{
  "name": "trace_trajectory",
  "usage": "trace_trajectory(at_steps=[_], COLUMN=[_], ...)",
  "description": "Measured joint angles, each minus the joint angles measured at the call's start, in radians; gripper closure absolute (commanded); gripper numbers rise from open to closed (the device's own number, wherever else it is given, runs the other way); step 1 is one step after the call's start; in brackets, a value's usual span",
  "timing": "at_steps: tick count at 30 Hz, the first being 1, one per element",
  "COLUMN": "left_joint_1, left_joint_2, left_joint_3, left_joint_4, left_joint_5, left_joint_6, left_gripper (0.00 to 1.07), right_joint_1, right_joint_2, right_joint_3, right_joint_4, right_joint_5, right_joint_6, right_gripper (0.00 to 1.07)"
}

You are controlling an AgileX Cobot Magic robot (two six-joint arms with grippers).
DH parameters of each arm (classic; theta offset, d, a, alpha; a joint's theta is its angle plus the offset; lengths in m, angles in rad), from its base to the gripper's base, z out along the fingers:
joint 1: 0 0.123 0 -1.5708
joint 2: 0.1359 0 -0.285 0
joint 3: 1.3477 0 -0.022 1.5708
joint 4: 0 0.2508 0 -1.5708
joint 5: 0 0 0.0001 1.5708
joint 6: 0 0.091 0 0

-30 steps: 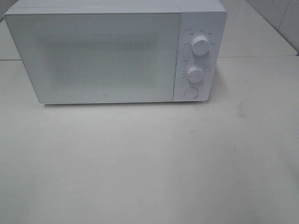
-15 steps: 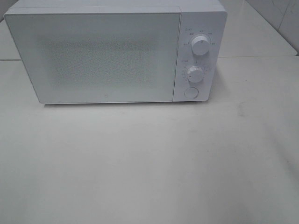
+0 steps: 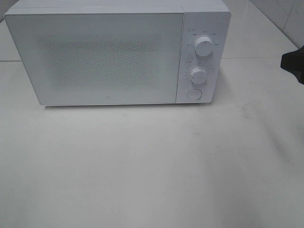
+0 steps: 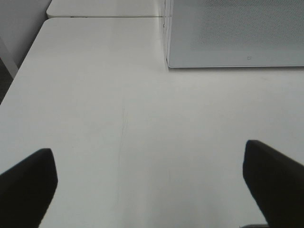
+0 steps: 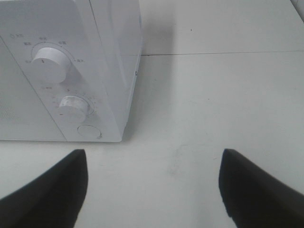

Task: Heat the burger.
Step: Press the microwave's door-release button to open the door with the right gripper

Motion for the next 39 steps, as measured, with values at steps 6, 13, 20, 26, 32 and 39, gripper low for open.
trace_trajectory(at_steps=[6, 13, 20, 26, 32, 39], left_joint_1=[0.000, 0.000, 0.000, 0.000, 0.000, 0.000], left_joint_2=[0.000, 0.000, 0.000, 0.000, 0.000, 0.000], left_joint_3=[0.000, 0.000, 0.000, 0.000, 0.000, 0.000], left_joint_4=[0.000, 0.000, 0.000, 0.000, 0.000, 0.000], left_joint_5=[0.000, 0.000, 0.000, 0.000, 0.000, 0.000], left_joint_6=[0.000, 0.000, 0.000, 0.000, 0.000, 0.000], left_gripper=[0.07, 0.07, 0.07, 0.07, 0.07, 0.07], right_joint_1=[0.000, 0.000, 0.068, 0.221, 0.353, 0.492], right_joint_2=[0.091, 0.183, 0.285, 0.394, 0.494, 0.577], right_joint_3=[0.082, 0.157, 0.188, 0.187, 0.186, 0.186], right_joint_4=[0.000, 0.002, 0.086, 0.196, 0.341, 0.485], right_joint_5=[-0.249, -0.484, -0.634, -0.722, -0.857, -0.990], right_joint_6=[0.000, -0.020, -0.059, -0.128, -0.154, -0.190], right_gripper=[0.32, 0.32, 0.32, 0.32, 0.32, 0.32])
